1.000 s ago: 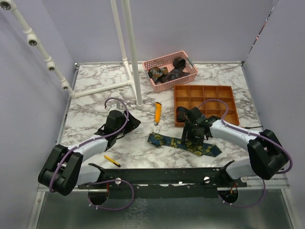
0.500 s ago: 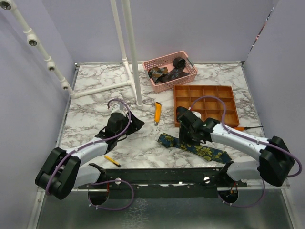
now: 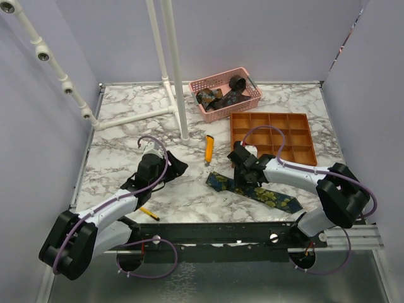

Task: Roll the ties
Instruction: Roll the tie at the center of the board.

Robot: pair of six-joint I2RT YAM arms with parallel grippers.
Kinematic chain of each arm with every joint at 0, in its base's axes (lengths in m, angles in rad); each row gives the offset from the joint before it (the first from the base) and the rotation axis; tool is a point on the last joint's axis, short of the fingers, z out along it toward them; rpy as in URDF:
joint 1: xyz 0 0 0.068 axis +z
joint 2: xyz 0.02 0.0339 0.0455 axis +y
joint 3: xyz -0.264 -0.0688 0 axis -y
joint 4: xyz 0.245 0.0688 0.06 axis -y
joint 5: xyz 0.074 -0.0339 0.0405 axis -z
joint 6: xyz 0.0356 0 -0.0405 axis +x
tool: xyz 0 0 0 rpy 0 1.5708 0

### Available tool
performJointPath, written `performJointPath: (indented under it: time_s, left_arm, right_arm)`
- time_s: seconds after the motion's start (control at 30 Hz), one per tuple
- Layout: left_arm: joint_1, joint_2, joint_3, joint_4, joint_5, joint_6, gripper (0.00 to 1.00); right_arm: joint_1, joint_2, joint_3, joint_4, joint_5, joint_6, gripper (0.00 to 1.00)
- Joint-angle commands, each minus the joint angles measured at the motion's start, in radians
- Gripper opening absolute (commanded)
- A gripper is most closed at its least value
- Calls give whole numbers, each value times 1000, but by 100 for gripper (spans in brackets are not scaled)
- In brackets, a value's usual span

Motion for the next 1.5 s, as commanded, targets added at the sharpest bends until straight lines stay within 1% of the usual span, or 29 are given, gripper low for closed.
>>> performJointPath:
  time_s: [0.0, 0.17, 0.37, 0.43, 0.57, 0.63, 0.7, 0.73, 0.77, 0.8, 0.83, 0.87, 0.93, 1.0, 1.2, 1.33, 1.47]
  left_arm:
    - [-7, -47, -33, -53, -18, 4, 61]
    - [-7, -123, -20, -138, -17, 33, 61]
    - [-7, -169, 14, -229, -15, 56, 61]
    - [-7, -167, 22, -244, 1, 59, 62]
    - [-6, -174, 27, -269, 1, 60, 62]
    - [-5, -196, 23, -274, -16, 46, 65]
    - [-4, -220, 16, -295, -15, 26, 70]
    - [-4, -230, 16, -303, -12, 17, 73]
    - [-2, -238, 16, -310, -8, 10, 78]
    - [-1, -245, 19, -322, -9, 5, 83]
    - [1, -254, 24, -344, -19, -1, 90]
    - [3, -263, 32, -369, -24, -7, 97]
    - [11, -288, 33, -385, -25, -12, 99]
    - [19, -316, 26, -396, -25, -16, 99]
    - [21, -387, -16, -397, -6, -48, 99]
    - [21, -398, -40, -394, 16, -71, 96]
    - [21, -387, -44, -373, 41, -64, 92]
  right_arm:
    - [18, -1, -42, 139, -154, -152, 43]
    - [68, -55, -104, 95, -296, -180, 44]
    - [111, -125, -139, 0, -374, -212, 45]
    - [112, -155, -134, -46, -348, -202, 47]
    - [111, -280, -83, -105, -164, -82, 60]
    - [112, -386, -96, -49, -153, -18, 66]
    - [111, -487, -166, 96, -231, 52, 74]
    - [112, -527, -218, 206, -316, 87, 81]
    - [111, -548, -267, 299, -379, 137, 91]
    - [111, -553, -309, 389, -426, 183, 97]
    - [115, -544, -336, 448, -447, 218, 99]
    - [125, -530, -349, 476, -443, 238, 99]
    - [159, -497, -351, 500, -406, 252, 99]
    - [192, -475, -348, 528, -372, 263, 99]
    - [220, -403, -356, 550, -309, 308, 87]
    - [220, -335, -357, 555, -319, 295, 82]
    - [222, -262, -357, 615, -351, 263, 76]
